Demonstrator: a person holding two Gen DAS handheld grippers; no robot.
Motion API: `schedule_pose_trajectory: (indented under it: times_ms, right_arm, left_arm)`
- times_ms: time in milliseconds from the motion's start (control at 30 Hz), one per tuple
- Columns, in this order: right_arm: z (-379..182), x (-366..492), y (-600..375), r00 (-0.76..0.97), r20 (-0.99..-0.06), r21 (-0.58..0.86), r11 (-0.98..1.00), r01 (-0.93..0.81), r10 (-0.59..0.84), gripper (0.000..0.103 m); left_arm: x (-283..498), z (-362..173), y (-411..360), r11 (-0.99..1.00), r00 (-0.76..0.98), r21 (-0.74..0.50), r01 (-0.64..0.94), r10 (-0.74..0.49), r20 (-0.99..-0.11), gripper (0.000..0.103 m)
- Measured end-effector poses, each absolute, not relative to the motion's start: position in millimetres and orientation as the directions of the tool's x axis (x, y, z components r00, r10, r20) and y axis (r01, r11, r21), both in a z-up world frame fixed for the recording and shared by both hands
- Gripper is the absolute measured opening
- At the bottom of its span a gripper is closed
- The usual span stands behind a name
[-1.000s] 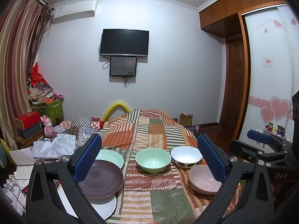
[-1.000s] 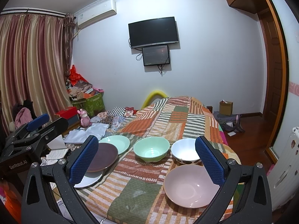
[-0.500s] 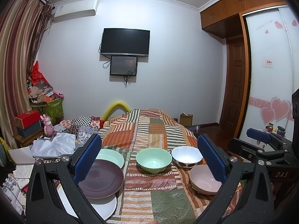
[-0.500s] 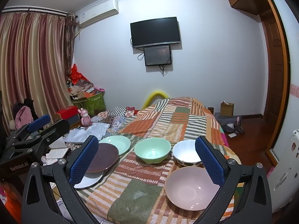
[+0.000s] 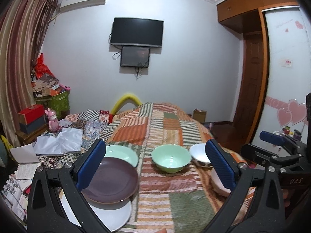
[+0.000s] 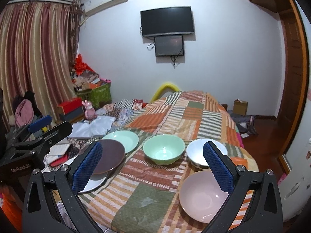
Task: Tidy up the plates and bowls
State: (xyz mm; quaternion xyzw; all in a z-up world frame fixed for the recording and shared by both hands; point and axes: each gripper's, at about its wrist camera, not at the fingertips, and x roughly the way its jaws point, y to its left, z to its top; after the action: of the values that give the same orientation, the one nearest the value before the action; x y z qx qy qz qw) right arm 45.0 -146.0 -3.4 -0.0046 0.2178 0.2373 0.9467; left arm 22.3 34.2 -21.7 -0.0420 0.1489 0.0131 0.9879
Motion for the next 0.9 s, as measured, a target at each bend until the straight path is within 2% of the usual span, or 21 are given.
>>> schedule_pose_trajectory:
  times_ms: [433, 567, 667, 700, 767, 867, 900]
  right_arm:
    - [-42.5, 91.7, -88.5, 0.660, -0.539, 0.163, 0.834, -0.528, 0.523, 0.103]
    - [-56.3, 104.4, -72.4, 0.619, -0.579, 0.178, 0.823, -0.540, 0.531, 0.102]
    - [-68.3, 114.2, -58.1, 0.596, -0.606, 0.171, 0.818, -0.549, 0.526, 0.097]
    - [-72.7, 117.0, -53.5, 0.588, -0.616, 0.170, 0.817, -0.550, 0.524, 0.095]
    - [-80.8, 123.1, -46.1, 0.574, -0.633, 0.170, 0.817, -0.551, 0.519, 0.092]
    - [-91.8, 132.4, -37.1, 0.550, -0.664, 0.173, 0.820, -0.546, 0.506, 0.090]
    - [-96.1, 135.6, -34.2, 0.541, -0.675, 0.173, 0.820, -0.546, 0.502, 0.086]
  left_arm:
    - [64.6, -64.8, 100.6, 0.993, 0.900, -0.049, -0.108, 0.076, -0.430, 0.102]
    - [80.1, -79.2, 126.7, 0.991, 0.870, -0.033, -0.128, 0.097, -0.483, 0.091]
    - [95.2, -94.4, 152.3, 0.988, 0.838, -0.040, -0.152, 0.107, -0.535, 0.082]
    - [99.2, -99.2, 157.8, 0.986, 0.827, -0.048, -0.159, 0.107, -0.552, 0.079]
    - [109.2, -109.8, 172.9, 0.982, 0.798, -0.078, -0.170, 0.091, -0.596, 0.064]
    - [125.0, -131.4, 199.7, 0.970, 0.744, -0.141, -0.198, 0.055, -0.666, 0.055]
    - [127.9, -136.6, 205.5, 0.967, 0.734, -0.153, -0.206, 0.049, -0.678, 0.054]
